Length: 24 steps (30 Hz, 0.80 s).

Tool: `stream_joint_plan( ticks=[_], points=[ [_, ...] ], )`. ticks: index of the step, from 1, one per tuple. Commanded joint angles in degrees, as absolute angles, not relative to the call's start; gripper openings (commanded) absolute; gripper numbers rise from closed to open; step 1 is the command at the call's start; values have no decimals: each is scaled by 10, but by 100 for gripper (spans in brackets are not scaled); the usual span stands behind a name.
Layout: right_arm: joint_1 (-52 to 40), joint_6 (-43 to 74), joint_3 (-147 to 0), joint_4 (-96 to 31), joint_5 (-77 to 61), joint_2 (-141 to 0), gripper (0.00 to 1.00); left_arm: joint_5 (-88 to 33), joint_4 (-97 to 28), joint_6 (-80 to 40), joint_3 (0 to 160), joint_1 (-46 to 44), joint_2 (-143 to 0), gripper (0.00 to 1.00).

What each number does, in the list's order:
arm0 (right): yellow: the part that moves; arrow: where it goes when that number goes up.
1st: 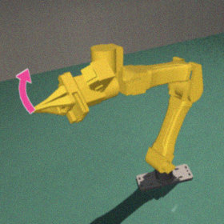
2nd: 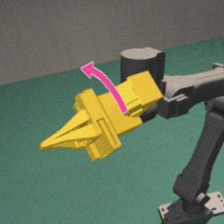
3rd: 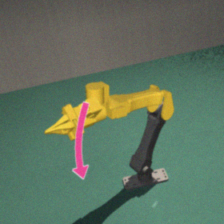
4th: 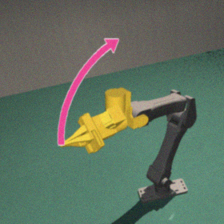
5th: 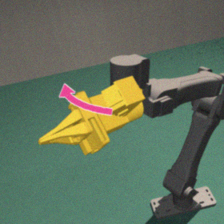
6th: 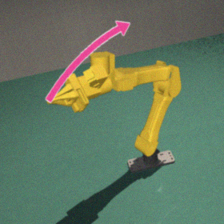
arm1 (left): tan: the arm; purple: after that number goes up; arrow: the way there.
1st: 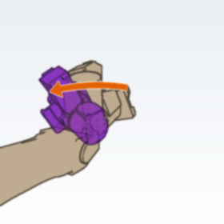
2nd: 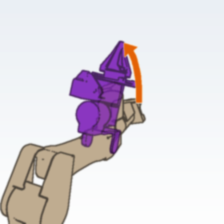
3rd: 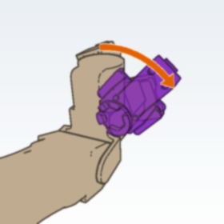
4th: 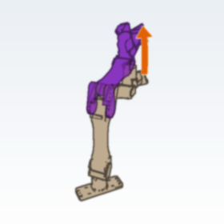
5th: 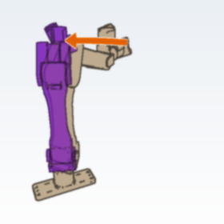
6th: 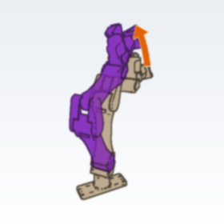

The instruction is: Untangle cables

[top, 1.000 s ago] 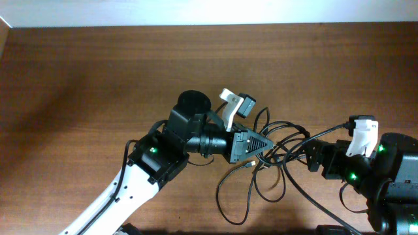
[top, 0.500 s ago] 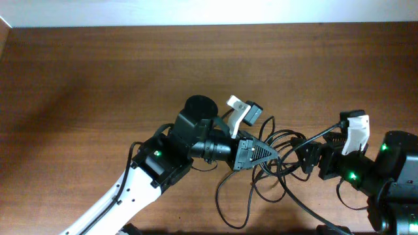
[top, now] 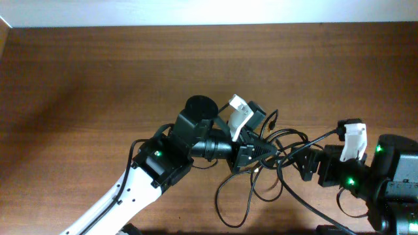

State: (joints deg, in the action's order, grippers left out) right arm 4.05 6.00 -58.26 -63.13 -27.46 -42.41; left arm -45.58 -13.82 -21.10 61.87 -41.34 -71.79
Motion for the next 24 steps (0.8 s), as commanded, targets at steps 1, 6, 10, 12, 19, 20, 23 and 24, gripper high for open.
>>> stream_joint_plan(
  ticks=[1,6,10,12,19,20,23,24],
  points=[
    [42,58,-583,-668,-232,-424,98,-462,-109,-133,626,-416,-715,0],
    [42,58,-583,-656,-270,-424,97,-462,-110,-120,626,-415,-715,0],
    [42,58,-583,-638,-387,-424,97,-413,-119,-27,626,-415,-715,0],
    [42,48,-583,-685,-393,-424,97,-277,-127,-27,626,-415,-715,0],
    [42,50,-583,-634,-400,-424,97,-209,-193,114,626,-416,-715,0],
    [42,63,-583,-609,-398,-424,97,-227,-204,130,626,-416,-715,0],
    [42,113,-583,-581,-331,-434,97,-311,-200,166,626,-416,-715,0],
    [42,113,-583,-584,-327,-445,97,-326,-199,167,626,-416,-715,0]
  ],
)
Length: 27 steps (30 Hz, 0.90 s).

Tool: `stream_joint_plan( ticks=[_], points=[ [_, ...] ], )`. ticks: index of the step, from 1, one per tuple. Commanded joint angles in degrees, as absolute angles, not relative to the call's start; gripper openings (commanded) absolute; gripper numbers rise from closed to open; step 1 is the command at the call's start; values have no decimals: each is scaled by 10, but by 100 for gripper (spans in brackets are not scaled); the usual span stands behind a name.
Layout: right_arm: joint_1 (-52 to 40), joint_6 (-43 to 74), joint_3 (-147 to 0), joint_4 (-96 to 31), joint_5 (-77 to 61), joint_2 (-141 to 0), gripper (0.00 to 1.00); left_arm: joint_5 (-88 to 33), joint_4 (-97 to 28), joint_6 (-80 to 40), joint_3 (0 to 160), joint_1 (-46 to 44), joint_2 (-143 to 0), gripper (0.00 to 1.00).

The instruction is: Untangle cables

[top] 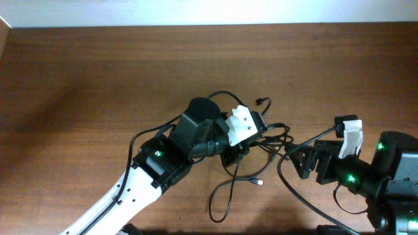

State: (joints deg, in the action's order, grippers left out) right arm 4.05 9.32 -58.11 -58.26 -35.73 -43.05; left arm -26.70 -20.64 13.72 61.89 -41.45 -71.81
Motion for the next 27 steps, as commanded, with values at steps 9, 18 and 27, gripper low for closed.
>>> stream_joint_plan(
  ticks=[9,18,27],
  points=[
    [42,48,-583,-695,-327,-528,94,-264,-158,202,626,-416,-715,0],
    [41,8,-583,-739,-307,-530,94,-332,6,71,626,-416,-714,0],
    [42,31,-583,-717,-350,-511,93,-212,-111,65,626,-415,-714,0]
  ],
)
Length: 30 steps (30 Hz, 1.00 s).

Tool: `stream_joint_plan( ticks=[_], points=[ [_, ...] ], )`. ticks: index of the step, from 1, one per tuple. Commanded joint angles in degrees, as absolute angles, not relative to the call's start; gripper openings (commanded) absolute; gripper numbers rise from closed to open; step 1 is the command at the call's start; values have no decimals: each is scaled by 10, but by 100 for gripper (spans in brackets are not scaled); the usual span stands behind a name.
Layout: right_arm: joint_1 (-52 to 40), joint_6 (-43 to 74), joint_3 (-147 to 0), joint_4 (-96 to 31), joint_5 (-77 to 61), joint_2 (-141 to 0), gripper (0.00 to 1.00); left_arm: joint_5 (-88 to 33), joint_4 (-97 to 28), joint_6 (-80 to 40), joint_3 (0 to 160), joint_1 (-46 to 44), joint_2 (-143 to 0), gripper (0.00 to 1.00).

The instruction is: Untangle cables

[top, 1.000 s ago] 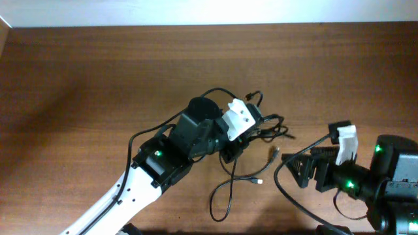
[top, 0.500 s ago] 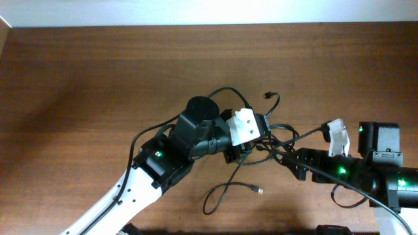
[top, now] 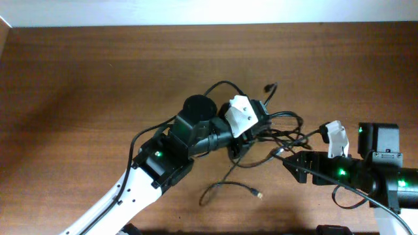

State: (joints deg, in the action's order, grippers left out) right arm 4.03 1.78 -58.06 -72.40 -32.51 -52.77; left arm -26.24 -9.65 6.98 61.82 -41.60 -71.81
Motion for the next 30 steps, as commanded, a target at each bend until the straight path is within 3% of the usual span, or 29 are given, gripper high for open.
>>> stream_joint_plan(
  ticks=[1,5,10,23,30],
  points=[
    [42,39,-583,-707,-361,-504,93,-211,-121,66,626,-415,-715,0],
    [42,181,-583,-642,-399,-494,93,-218,-149,130,626,-415,-715,0],
    [42,246,-583,-609,-385,-505,92,-293,-122,153,626,-415,-715,0],
    [42,238,-583,-655,-269,-548,89,-302,107,98,626,-410,-710,0],
    [42,228,-583,-675,-193,-549,89,-302,133,51,626,-309,-646,0]
  ],
)
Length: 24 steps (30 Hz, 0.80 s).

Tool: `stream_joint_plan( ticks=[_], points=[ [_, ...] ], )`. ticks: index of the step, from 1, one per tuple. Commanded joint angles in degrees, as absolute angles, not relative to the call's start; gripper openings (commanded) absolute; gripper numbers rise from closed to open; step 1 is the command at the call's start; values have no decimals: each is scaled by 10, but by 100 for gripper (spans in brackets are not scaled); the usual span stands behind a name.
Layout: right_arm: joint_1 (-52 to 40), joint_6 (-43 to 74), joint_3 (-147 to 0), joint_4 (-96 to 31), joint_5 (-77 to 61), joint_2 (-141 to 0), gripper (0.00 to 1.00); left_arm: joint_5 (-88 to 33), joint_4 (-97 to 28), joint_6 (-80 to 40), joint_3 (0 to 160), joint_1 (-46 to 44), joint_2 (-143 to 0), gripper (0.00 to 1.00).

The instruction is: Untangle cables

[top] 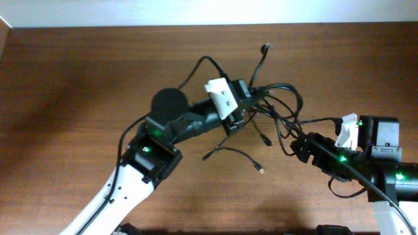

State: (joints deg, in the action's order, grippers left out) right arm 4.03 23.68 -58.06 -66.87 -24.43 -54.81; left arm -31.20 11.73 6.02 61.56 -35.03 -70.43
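A tangle of thin black cables [277, 111] hangs between my two arms at mid-table. My left gripper [245, 104], under its white wrist camera, is shut on the left side of the bundle and holds it off the wood. From the right, my right gripper [296, 145] is shut on a strand at the bundle's lower right. One plug end [264, 47] sticks up toward the far edge. A loose strand with a gold-tipped plug [260, 171] trails on the table below, and another short end [267, 141] dangles in the middle.
The brown wooden table [78, 78] runs to a white wall at the far edge. My left arm crosses from bottom left, and my right arm's body fills the bottom right corner.
My left gripper has moved farther from me and a little left, carrying the bundle with it. The right gripper stayed low on the right, and the strands between them are spread wider.
First the bundle lay bunched at mid-table with both grippers on it, close together. Then the left gripper stood higher with the tangle and loops trailed below. By now the bundle sits farther back, a plug end points toward the wall, and loose ends hang free.
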Motion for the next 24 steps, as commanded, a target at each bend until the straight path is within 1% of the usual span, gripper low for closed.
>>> stream_joint_plan(
  ticks=[1,7,9,13,15,17,19,20,21,24],
  points=[
    [42,228,-583,-675,-187,-551,89,-302,133,51,626,-293,-633,0],
    [42,213,-583,-691,-151,-618,89,-302,126,37,626,-193,-583,0],
    [42,213,-583,-690,-119,-631,89,-302,125,28,626,-160,-581,0],
    [42,213,-583,-688,-96,-632,89,-302,100,20,626,-112,-581,0],
    [42,212,-583,-686,-107,-632,90,-317,68,2,626,-109,-581,0],
    [42,163,-583,-670,-175,-629,90,-324,13,1,626,-110,-581,0],
    [42,104,-583,-644,-272,-615,90,-325,-74,-48,626,-111,-583,0],
    [41,87,-583,-635,-297,-609,90,-337,-101,-68,626,-111,-583,0],
    [41,60,-583,-627,-334,-600,90,-358,-121,-87,626,-113,-583,0],
    [41,-1,-583,-623,-410,-569,90,-363,-143,-188,626,-136,-585,0]
  ],
)
